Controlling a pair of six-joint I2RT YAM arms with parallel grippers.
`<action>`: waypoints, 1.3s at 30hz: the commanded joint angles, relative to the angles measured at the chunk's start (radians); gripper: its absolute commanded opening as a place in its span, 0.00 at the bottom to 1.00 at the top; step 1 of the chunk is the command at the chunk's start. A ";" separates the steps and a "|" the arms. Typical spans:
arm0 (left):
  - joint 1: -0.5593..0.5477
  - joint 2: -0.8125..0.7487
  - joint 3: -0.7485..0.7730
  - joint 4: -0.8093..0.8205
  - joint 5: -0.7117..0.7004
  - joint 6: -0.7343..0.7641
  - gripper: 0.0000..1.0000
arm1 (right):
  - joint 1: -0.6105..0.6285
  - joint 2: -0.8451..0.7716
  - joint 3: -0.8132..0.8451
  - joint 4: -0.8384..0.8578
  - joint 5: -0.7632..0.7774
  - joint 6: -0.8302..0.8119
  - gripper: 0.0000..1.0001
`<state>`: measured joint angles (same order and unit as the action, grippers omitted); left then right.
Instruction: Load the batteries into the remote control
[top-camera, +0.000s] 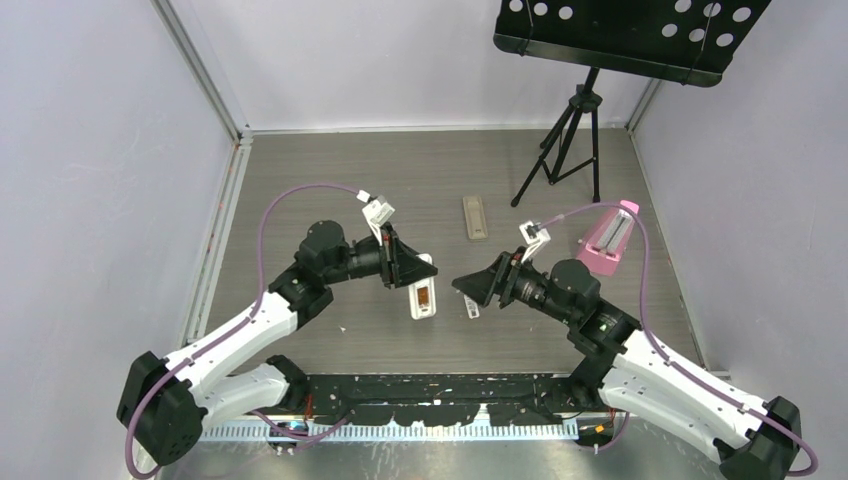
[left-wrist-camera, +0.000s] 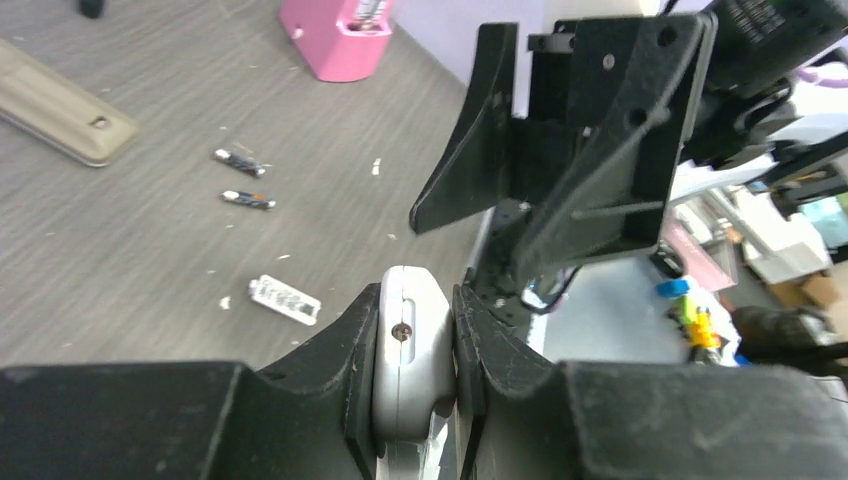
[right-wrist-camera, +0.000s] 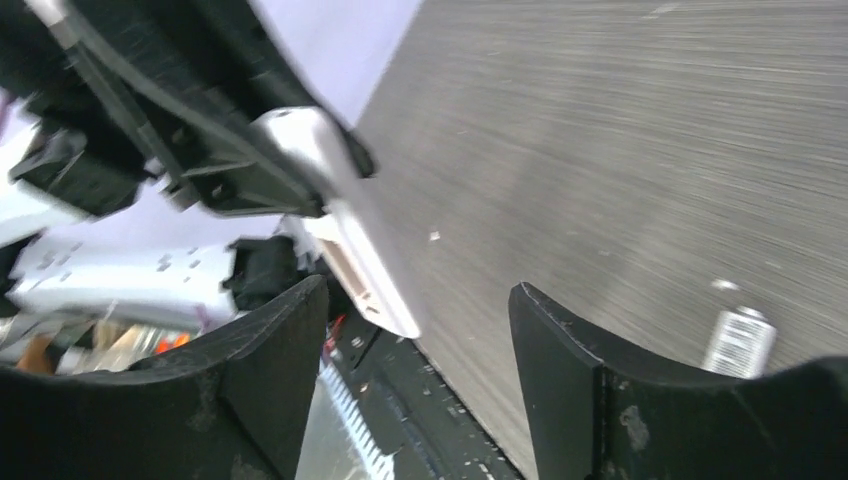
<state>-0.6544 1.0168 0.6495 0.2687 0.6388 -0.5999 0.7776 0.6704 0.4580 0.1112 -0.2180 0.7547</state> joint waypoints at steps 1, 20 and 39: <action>-0.004 -0.040 -0.025 -0.046 -0.090 0.166 0.00 | 0.000 0.007 0.091 -0.290 0.344 -0.038 0.65; -0.003 -0.032 -0.056 -0.041 -0.115 0.178 0.00 | -0.026 0.723 0.482 -0.616 0.743 -0.244 0.46; -0.003 0.015 -0.043 -0.048 -0.123 0.149 0.00 | -0.148 1.047 0.569 -0.593 0.544 -0.240 0.30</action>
<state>-0.6544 1.0359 0.5919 0.1970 0.5186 -0.4454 0.6544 1.7065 0.9974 -0.4995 0.3885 0.5232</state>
